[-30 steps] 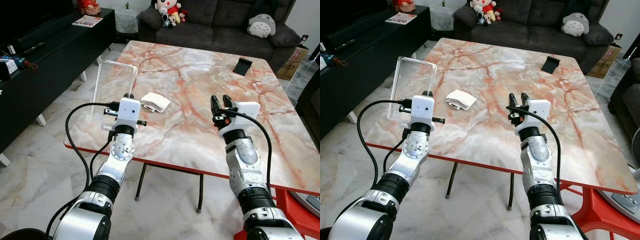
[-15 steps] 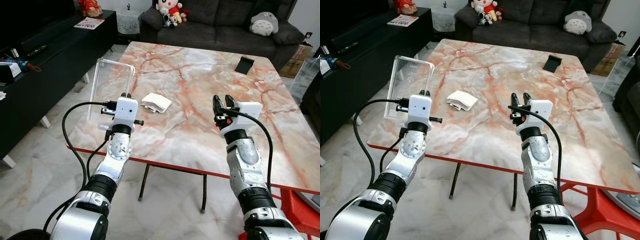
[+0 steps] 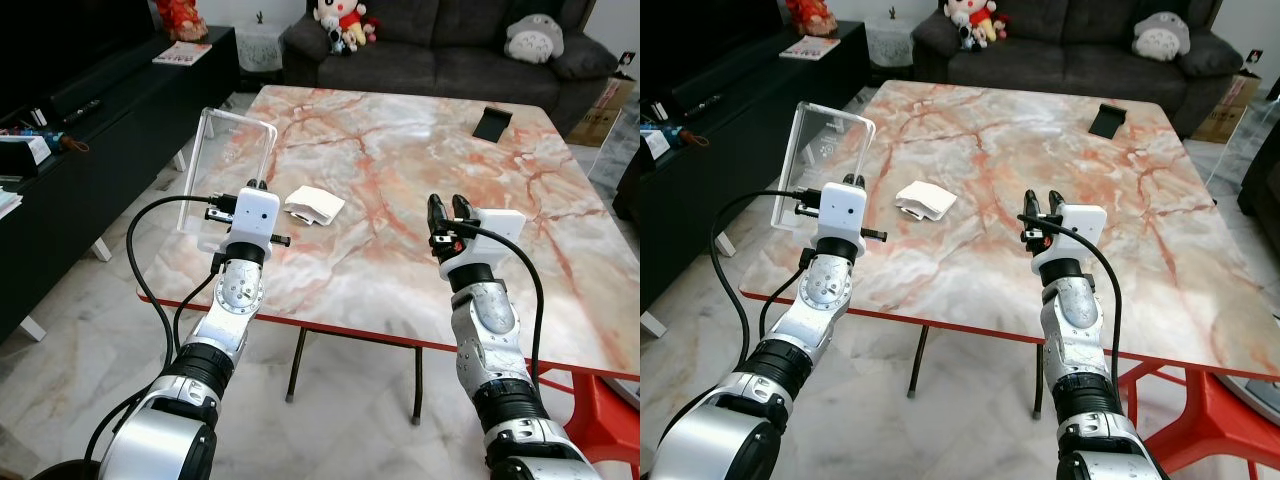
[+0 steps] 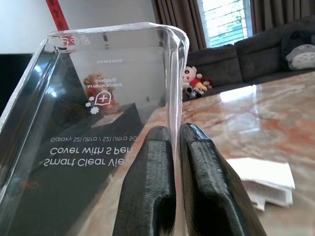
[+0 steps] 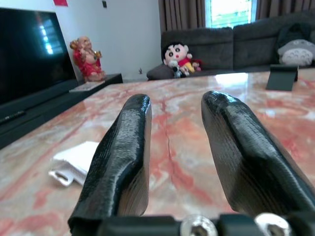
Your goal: Picking trash to rubbish bin
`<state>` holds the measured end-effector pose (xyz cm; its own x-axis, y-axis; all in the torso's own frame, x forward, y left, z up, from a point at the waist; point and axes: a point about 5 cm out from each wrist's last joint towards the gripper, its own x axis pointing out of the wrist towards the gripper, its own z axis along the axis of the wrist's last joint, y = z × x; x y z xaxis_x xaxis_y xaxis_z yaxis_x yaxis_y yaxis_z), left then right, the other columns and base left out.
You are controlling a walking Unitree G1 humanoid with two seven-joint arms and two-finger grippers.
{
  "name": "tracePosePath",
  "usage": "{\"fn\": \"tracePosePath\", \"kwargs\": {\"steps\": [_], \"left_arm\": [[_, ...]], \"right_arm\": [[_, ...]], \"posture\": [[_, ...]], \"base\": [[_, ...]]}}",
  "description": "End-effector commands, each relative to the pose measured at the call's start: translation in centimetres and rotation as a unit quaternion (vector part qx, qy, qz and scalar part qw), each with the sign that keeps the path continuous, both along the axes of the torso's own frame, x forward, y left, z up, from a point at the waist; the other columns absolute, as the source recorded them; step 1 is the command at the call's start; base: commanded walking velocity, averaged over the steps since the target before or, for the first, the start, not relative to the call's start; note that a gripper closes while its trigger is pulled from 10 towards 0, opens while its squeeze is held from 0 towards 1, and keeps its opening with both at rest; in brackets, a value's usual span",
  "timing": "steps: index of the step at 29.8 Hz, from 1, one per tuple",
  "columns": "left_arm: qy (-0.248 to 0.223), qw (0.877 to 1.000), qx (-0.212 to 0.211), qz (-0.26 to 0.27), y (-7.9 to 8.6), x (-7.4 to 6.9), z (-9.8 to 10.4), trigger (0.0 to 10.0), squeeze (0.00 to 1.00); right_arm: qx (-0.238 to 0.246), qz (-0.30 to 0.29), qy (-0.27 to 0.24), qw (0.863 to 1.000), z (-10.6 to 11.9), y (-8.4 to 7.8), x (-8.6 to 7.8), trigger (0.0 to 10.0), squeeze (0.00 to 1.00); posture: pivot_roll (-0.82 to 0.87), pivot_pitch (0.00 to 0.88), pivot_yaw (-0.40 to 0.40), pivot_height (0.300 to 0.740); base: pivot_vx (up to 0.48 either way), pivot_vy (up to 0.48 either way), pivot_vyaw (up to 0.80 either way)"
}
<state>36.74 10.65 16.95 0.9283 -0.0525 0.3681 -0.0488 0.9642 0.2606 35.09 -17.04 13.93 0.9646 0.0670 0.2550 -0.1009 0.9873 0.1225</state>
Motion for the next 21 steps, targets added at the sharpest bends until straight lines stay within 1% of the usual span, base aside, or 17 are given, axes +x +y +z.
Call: {"fn": "tracePosePath", "kwargs": {"steps": [1,3,5,9,13,17,18,21], "left_arm": [[-0.001,1.000,0.001,-0.006,-0.3,0.1,0.3,10.0,0.00],[0.001,1.000,0.000,-0.007,-0.4,0.1,0.2,10.0,0.00],[0.007,1.000,0.001,-0.010,-0.4,0.1,0.0,10.0,0.00],[0.007,1.000,0.000,-0.008,-0.4,0.1,0.0,10.0,0.00],[0.014,1.000,-0.001,-0.007,-0.3,0.0,-0.4,10.0,0.00],[0.016,1.000,-0.002,-0.007,-0.3,0.0,-0.5,10.0,0.00],[0.017,1.000,-0.003,-0.007,-0.4,0.0,-0.6,10.0,0.00],[0.018,1.000,-0.004,-0.008,-0.4,0.0,-0.7,10.0,0.00]], "right_arm": [[0.007,-0.003,-0.002,1.000,0.0,-0.1,0.0,10.0,0.00],[0.007,-0.003,-0.002,1.000,0.0,-0.1,0.0,10.0,0.00],[0.006,-0.003,0.001,1.000,-0.1,-0.2,0.0,10.0,0.00],[0.003,-0.003,0.004,1.000,-0.2,-0.3,-0.1,10.0,0.00],[-0.001,-0.010,0.011,1.000,-0.6,-1.0,-0.3,10.0,0.00],[-0.004,-0.015,0.015,1.000,-0.8,-1.3,-0.4,10.0,0.00],[-0.006,-0.019,0.018,1.000,-1.0,-1.7,-0.5,10.0,0.00],[-0.007,-0.024,0.020,0.999,-1.1,-2.1,-0.6,10.0,0.00]], "posture": [[-0.07,0.000,-0.011,0.740],[-0.07,0.000,-0.011,0.740],[-0.07,0.002,-0.016,0.740],[-0.06,0.006,-0.021,0.740],[-0.07,0.009,-0.023,0.740],[-0.07,0.013,-0.023,0.740],[-0.07,0.013,-0.025,0.740],[-0.07,0.016,-0.026,0.740]], "base": [[-0.240,0.000,0.00],[-0.240,0.000,0.00],[0.000,0.000,0.00],[-0.242,0.000,0.00],[-0.240,0.000,0.00],[0.000,0.000,0.00],[0.000,0.000,0.00],[-0.240,0.000,0.00]]}}
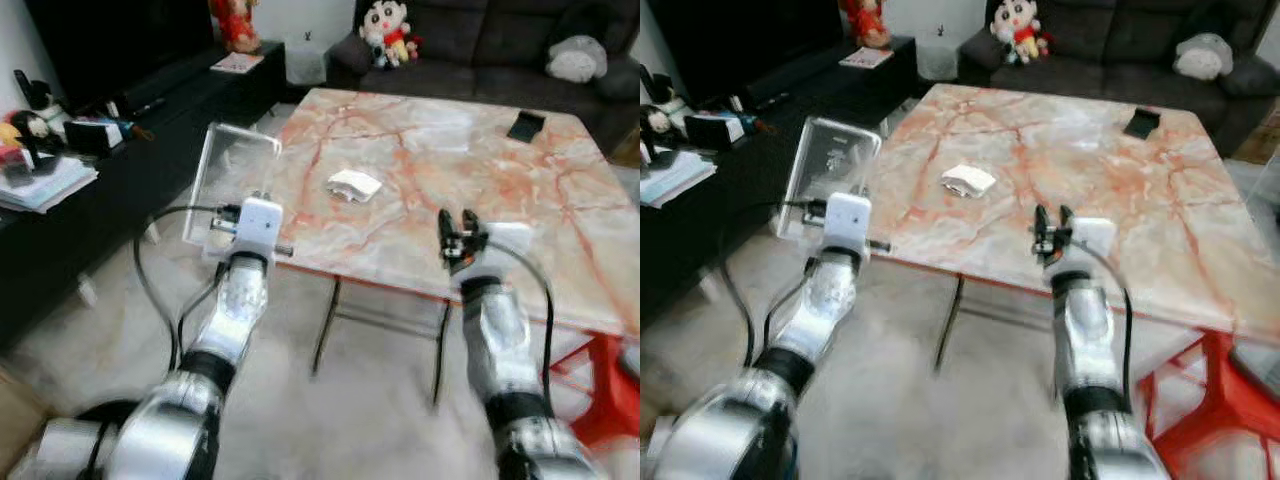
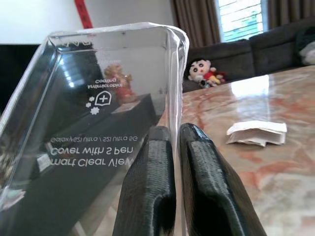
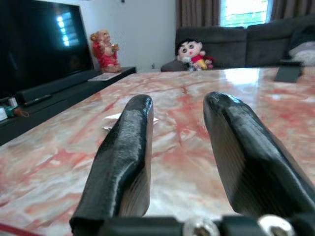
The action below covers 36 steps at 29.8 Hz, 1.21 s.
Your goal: Picking trash to rubbish bin
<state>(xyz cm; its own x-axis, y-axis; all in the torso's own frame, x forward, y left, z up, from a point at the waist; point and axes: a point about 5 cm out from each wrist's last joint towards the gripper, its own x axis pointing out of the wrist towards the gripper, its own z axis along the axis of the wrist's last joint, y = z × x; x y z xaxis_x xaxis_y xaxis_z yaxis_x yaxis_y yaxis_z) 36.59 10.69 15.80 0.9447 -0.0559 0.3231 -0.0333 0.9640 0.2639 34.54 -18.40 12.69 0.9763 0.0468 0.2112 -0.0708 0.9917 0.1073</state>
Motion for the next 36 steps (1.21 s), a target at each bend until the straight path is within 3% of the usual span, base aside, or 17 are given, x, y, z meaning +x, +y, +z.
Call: {"fn": "tracePosePath", "kwargs": {"steps": [1,28,34,36], "left_arm": [[-0.006,1.000,-0.004,-0.006,-0.5,0.1,0.5,10.0,0.00],[0.002,1.000,-0.005,0.005,0.1,0.0,0.1,10.0,0.00],[0.031,0.999,-0.019,0.019,0.6,0.0,-1.0,10.0,0.00],[0.085,0.995,-0.035,0.025,1.2,-0.2,-3.0,10.0,0.00]], "right_arm": [[0.002,-0.012,-0.002,1.000,0.1,-0.7,-0.1,10.0,0.00],[-0.005,-0.030,0.018,0.999,-0.7,-2.2,-0.5,10.0,0.00],[-0.008,-0.035,0.053,0.998,-2.0,-2.9,-0.8,10.0,0.00],[-0.004,-0.043,0.104,0.994,-4.2,-3.8,-1.6,10.0,0.00]], "posture": [[-0.07,0.016,-0.026,0.740],[-0.07,0.026,-0.032,0.740],[-0.08,0.029,-0.034,0.740],[-0.08,0.030,-0.035,0.740]], "base": [[-0.240,0.000,0.00],[-0.078,0.000,0.00],[0.000,0.000,0.00],[0.000,0.000,0.00]]}}
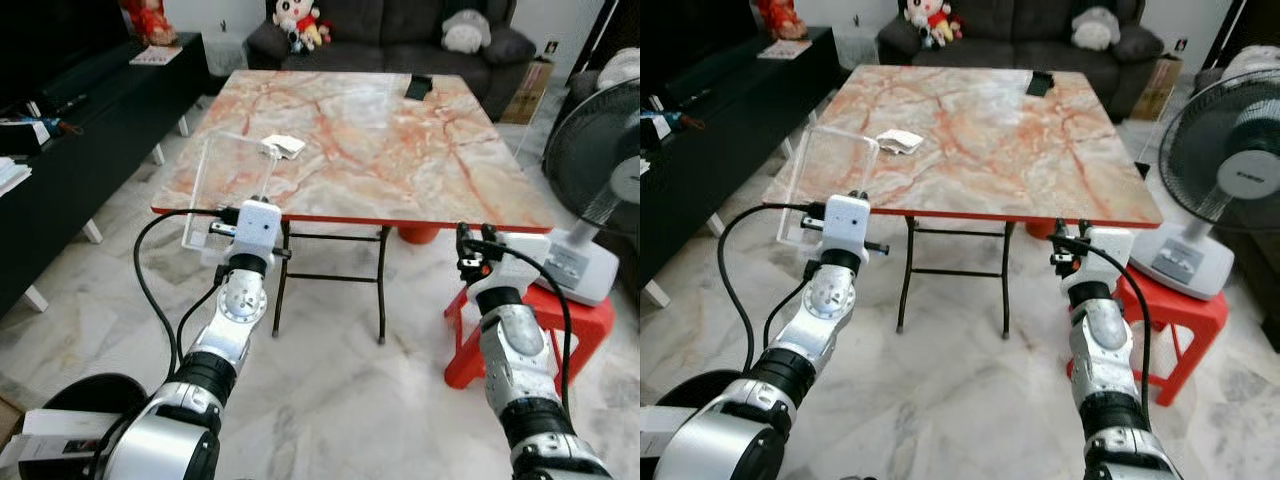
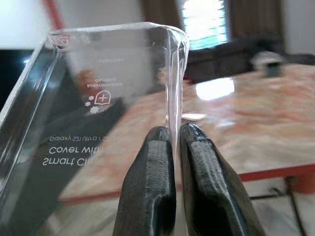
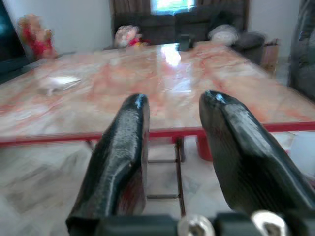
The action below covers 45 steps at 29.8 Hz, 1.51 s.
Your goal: Picking trash to rubbish bin
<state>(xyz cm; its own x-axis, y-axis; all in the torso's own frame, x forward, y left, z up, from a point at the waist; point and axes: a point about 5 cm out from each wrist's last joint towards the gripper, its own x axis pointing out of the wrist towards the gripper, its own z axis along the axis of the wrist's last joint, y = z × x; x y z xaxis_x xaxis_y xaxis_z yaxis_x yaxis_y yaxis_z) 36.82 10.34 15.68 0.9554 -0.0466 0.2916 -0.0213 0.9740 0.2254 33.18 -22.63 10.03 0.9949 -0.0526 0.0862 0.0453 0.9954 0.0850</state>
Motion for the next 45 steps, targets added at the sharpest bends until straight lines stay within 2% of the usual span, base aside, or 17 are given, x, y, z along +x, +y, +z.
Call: {"fn": "tracePosePath", "kwargs": {"steps": [1,4,5,6,8,10,12,14,15,16,20,21,23,24,29,36,45], "left_arm": [[0.095,0.995,-0.021,0.028,1.9,-0.6,-4.0,10.0,0.00],[0.168,0.984,-0.035,0.041,2.9,-1.7,-7.3,10.0,0.00],[0.168,0.984,-0.035,0.041,2.9,-1.7,-7.3,10.0,0.00],[0.187,0.980,-0.039,0.044,3.1,-2.2,-8.2,10.0,0.00],[0.252,0.967,-0.022,0.038,3.7,-3.7,-11.1,10.0,0.00],[0.265,0.963,-0.017,0.036,3.7,-4.1,-11.6,10.0,0.00],[0.290,0.956,-0.018,0.039,4.0,-4.8,-12.7,10.0,0.00],[0.333,0.941,-0.030,0.046,4.3,-6.0,-14.4,10.0,0.00],[0.333,0.941,-0.030,0.046,4.3,-6.0,-14.4,10.0,0.00],[0.369,0.928,-0.029,0.047,4.5,-7.3,-16.0,10.0,0.00],[0.428,0.902,-0.017,0.046,4.5,-9.8,-18.4,10.0,0.00],[0.454,0.890,-0.015,0.044,4.6,-11.0,-19.5,10.0,0.00],[0.479,0.877,-0.010,0.044,4.6,-12.2,-20.5,10.0,0.00],[0.479,0.877,-0.010,0.044,4.6,-12.2,-20.5,10.0,0.00],[0.521,0.853,0.006,0.037,4.8,-14.8,-22.2,10.0,0.00],[0.530,0.847,0.002,0.042,5.1,-15.4,-22.6,10.0,0.00],[0.523,0.852,0.004,0.029,4.5,-14.7,-22.2,10.0,0.00]], "right_arm": [[0.011,0.003,0.067,0.998,-2.7,0.0,-0.7,10.0,0.00],[0.021,-0.026,0.154,0.987,-6.4,-1.6,-3.1,10.0,0.00],[0.021,-0.026,0.154,0.987,-6.4,-1.6,-3.1,10.0,0.00],[0.027,-0.039,0.181,0.982,-7.5,-2.1,-4.1,10.0,0.00],[0.051,-0.081,0.253,0.963,-10.5,-3.6,-7.1,10.0,0.00],[0.057,-0.086,0.263,0.959,-10.9,-3.7,-7.7,10.0,0.00],[0.063,-0.097,0.290,0.950,-11.9,-4.0,-8.8,10.0,0.00],[0.063,-0.114,0.326,0.936,-13.2,-4.4,-10.5,10.0,0.00],[0.063,-0.114,0.326,0.936,-13.2,-4.4,-10.5,10.0,0.00],[0.075,-0.128,0.355,0.923,-14.2,-4.6,-12.0,10.0,0.00],[0.078,-0.133,0.392,0.907,-15.6,-4.4,-13.9,10.0,0.00],[0.088,-0.138,0.404,0.900,-16.1,-4.3,-14.7,10.0,0.00],[0.090,-0.135,0.415,0.895,-16.5,-4.0,-15.2,10.0,0.00],[0.090,-0.135,0.415,0.895,-16.5,-4.0,-15.2,10.0,0.00],[0.102,-0.145,0.436,0.883,-17.3,-3.7,-16.6,10.0,0.00],[0.109,-0.139,0.443,0.879,-17.7,-3.3,-17.2,10.0,0.00],[0.109,-0.138,0.442,0.880,-17.6,-3.2,-17.0,10.0,0.00]], "posture": [[-0.08,0.030,-0.035,0.740],[-0.07,0.031,-0.043,0.740],[-0.07,0.031,-0.043,0.740],[-0.07,0.032,-0.046,0.740],[-0.07,0.033,-0.047,0.740],[-0.07,0.033,-0.047,0.740],[-0.08,0.034,-0.046,0.740],[-0.08,0.034,-0.046,0.740],[-0.08,0.034,-0.046,0.740],[-0.08,0.034,-0.046,0.740],[-0.08,0.018,-0.048,0.740],[-0.08,0.018,-0.048,0.740],[-0.08,0.018,-0.048,0.740],[-0.08,0.018,-0.048,0.740],[-0.07,0.006,-0.044,0.740],[-0.07,0.003,-0.042,0.740],[-0.07,0.002,-0.042,0.740]], "base": [[0.000,0.000,0.00],[0.000,0.000,0.00],[0.000,0.000,0.00],[0.000,0.000,0.00],[0.000,0.000,0.00],[0.000,0.000,0.00],[0.000,0.000,0.00],[0.000,0.000,0.00],[0.000,0.000,0.00],[0.000,0.000,0.00],[0.000,0.000,0.00],[0.000,0.000,0.00],[0.000,0.000,0.80],[0.000,0.000,0.80],[0.000,0.000,0.64],[0.000,0.000,0.61],[0.000,0.000,0.79]]}}
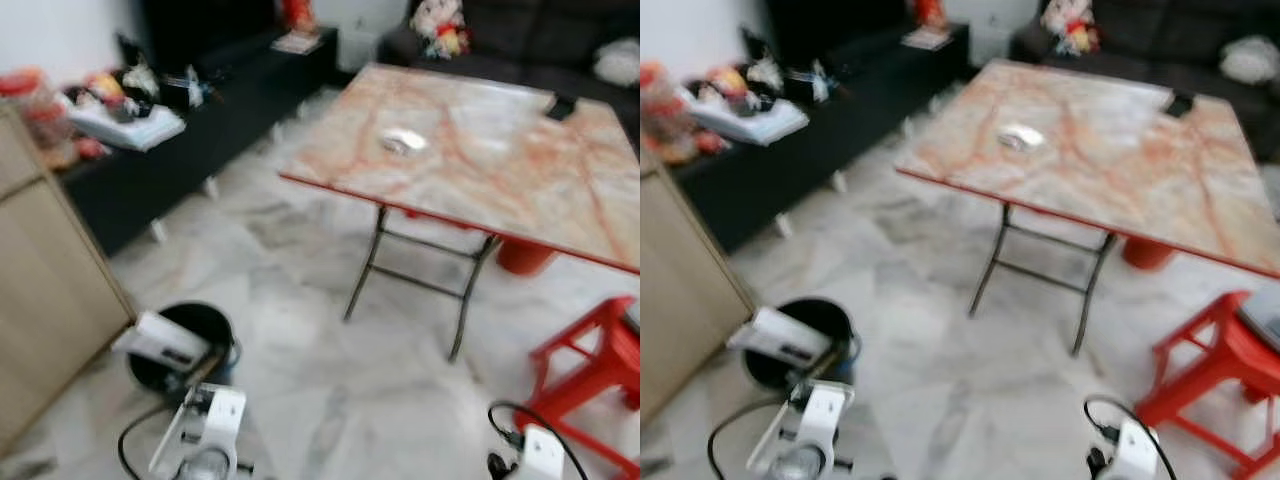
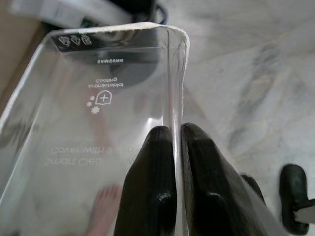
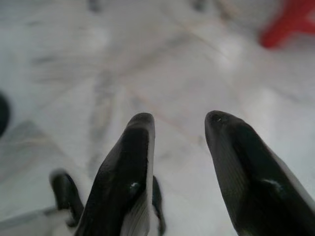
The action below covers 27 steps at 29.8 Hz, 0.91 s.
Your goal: Picking trash to rubbish bin
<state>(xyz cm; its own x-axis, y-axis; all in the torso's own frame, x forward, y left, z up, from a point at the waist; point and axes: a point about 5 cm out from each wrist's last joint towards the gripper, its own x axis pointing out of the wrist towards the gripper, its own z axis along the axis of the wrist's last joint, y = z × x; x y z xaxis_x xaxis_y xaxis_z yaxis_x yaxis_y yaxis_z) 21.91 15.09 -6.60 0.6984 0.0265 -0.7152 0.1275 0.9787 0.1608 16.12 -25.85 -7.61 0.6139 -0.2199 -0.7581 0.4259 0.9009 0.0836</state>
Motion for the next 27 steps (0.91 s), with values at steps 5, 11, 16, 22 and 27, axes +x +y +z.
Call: {"fn": "tracePosePath", "kwargs": {"steps": [5,11,16,22,27], "left_arm": [[-0.002,1.000,-0.004,-0.010,-0.61,0.55,0.28,10.0,0.00],[-0.006,1.000,-0.003,-0.008,-0.59,0.65,0.36,10.0,0.00],[-0.005,1.000,-0.001,-0.007,-0.47,0.62,0.34,10.0,0.00],[-0.006,1.000,0.000,-0.003,-0.45,0.71,0.40,10.0,0.00],[-0.008,1.000,0.000,-0.003,-0.56,0.78,0.44,10.0,0.00]], "right_arm": [[0.000,-0.002,-0.003,1.000,0.05,-0.01,0.08,10.0,0.00],[0.004,-0.010,-0.008,1.000,0.09,0.05,0.21,10.0,0.00],[0.001,-0.001,-0.009,1.000,0.14,0.11,0.34,10.0,0.00],[0.002,-0.006,-0.011,1.000,0.18,0.10,0.43,10.0,0.00],[-0.003,-0.006,-0.010,1.000,0.25,-0.04,0.50,10.0,0.00]], "posture": [[-0.07,0.017,-0.047,0.740],[-0.07,0.030,-0.050,0.740],[-0.07,0.030,-0.050,0.740],[-0.07,0.043,-0.056,0.740],[-0.07,0.044,-0.058,0.740]], "base": [[0.000,0.000,0.72],[0.000,0.000,0.07],[0.219,0.000,0.00],[0.294,0.000,0.25],[0.306,0.000,0.00]]}}
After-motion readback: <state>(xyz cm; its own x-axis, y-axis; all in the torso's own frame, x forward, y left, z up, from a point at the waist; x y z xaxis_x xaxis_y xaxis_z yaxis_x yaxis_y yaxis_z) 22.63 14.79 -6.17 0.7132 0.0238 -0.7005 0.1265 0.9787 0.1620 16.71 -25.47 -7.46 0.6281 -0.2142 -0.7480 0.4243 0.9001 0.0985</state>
